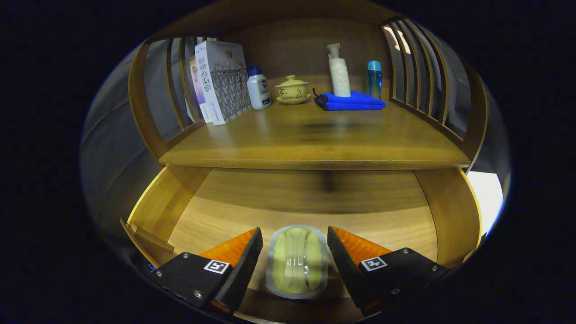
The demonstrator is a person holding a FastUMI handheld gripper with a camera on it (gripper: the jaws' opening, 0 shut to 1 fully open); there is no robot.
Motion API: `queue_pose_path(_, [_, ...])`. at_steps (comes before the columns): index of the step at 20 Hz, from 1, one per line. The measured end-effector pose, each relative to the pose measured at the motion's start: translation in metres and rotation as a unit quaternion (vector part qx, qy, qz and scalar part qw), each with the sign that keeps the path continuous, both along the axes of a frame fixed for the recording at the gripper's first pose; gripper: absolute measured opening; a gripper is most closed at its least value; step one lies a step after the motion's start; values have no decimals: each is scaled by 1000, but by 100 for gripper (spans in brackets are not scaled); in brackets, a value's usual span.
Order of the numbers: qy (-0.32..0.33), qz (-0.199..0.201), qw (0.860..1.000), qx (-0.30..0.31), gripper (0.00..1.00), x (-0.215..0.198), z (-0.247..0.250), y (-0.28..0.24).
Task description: Pull open the drawer, take out the items inside it, and place them on the countertop above the cabinet.
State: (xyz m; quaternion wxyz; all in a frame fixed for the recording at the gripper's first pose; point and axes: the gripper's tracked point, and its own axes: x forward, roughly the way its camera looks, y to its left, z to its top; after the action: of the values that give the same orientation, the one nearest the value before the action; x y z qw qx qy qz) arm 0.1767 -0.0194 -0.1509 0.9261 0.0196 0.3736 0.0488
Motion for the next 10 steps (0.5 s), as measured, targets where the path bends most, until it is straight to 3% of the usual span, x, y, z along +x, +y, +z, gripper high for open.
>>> queue_pose_path(3, [9, 7, 1000, -4, 84, 0, -5, 0])
queue_pose_path(10, [37, 7, 999, -4, 52, -4, -16, -2])
